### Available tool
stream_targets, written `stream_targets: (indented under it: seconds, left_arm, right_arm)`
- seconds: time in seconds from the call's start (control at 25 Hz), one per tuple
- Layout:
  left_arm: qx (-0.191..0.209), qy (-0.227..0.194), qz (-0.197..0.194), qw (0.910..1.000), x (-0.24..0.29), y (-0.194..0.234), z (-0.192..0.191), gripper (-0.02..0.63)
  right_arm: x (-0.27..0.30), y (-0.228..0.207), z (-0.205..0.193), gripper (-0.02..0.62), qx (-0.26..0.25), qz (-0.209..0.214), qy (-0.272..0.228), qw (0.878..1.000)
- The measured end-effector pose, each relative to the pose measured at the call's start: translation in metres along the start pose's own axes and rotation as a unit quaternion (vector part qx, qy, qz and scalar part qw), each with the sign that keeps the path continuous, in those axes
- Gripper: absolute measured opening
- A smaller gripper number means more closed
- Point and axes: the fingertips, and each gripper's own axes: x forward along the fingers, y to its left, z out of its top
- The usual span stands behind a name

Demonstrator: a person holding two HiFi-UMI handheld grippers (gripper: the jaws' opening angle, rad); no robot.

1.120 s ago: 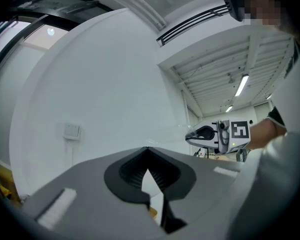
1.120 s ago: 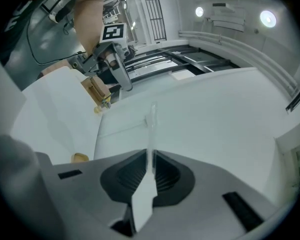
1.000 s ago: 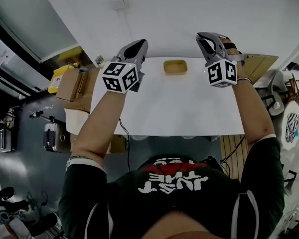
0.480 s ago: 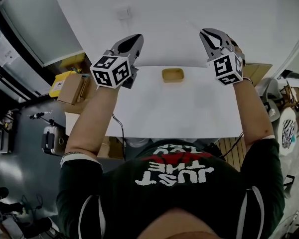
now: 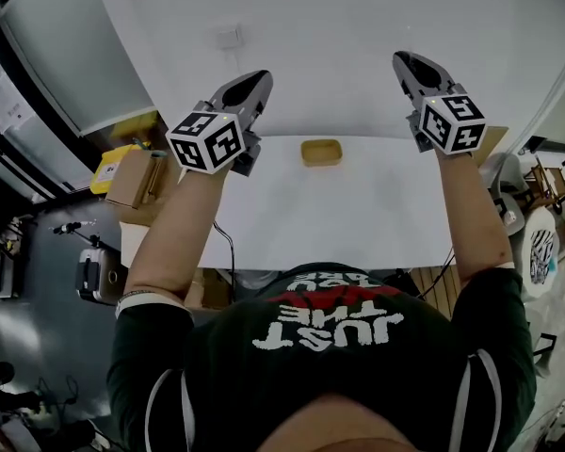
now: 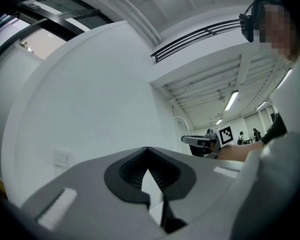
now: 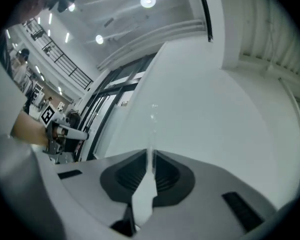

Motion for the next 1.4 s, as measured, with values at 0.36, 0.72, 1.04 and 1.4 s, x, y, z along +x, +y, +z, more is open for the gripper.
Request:
stream_targets:
  seconds: [0.36, 0.72, 1.04, 1.4]
  left_arm:
    - [-0.025, -0.006, 0.007, 0.9996, -0.002, 0.009, 0.002, 0.0]
    - [-0.001, -0.003, 0.016, 0.9999, -0.011, 0.009, 0.008, -0.001]
    - [0.01, -0.004, 0.016, 0.9998, -0.017, 0.005, 0.014, -0.001]
    - [0.009, -0.002, 0.016, 0.9998, -0.017, 0.005, 0.013, -0.002]
  right_arm:
    - [-0.008, -0.014, 0.001, 0.029, 0.143, 0.018, -0.037, 0.989]
    - [-0.016, -0.019, 0.004, 0.029, 0.207, 0.029, -0.056, 0.976]
    - [-0.017, -0.014, 0.005, 0.029, 0.199, 0.022, -0.053, 0.978]
    - [-0.017, -0.011, 0.006, 0.029, 0.182, 0.021, -0.048, 0.982]
